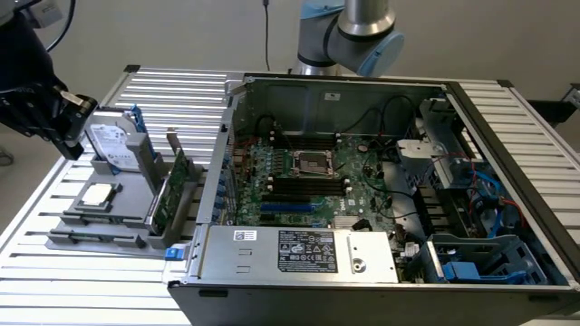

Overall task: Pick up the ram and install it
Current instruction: 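Pick up the ram and move it above insertion slot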

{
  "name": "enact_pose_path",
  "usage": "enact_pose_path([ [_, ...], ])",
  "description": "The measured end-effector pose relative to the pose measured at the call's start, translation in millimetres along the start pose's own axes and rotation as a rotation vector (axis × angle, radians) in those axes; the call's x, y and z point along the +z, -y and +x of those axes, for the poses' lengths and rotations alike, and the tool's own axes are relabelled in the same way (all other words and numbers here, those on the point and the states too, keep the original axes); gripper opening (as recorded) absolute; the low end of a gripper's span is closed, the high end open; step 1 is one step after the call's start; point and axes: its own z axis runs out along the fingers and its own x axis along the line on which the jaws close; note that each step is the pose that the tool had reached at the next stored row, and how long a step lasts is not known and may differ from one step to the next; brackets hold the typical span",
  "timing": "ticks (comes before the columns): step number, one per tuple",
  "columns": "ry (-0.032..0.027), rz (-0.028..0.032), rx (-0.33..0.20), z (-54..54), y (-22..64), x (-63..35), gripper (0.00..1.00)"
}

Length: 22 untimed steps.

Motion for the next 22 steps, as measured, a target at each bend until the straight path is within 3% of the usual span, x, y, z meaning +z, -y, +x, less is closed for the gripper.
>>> enact_pose_path([
  [22,-0.0192,-0.0003,-0.399,0.0,0.6,12.3,0.11],
])
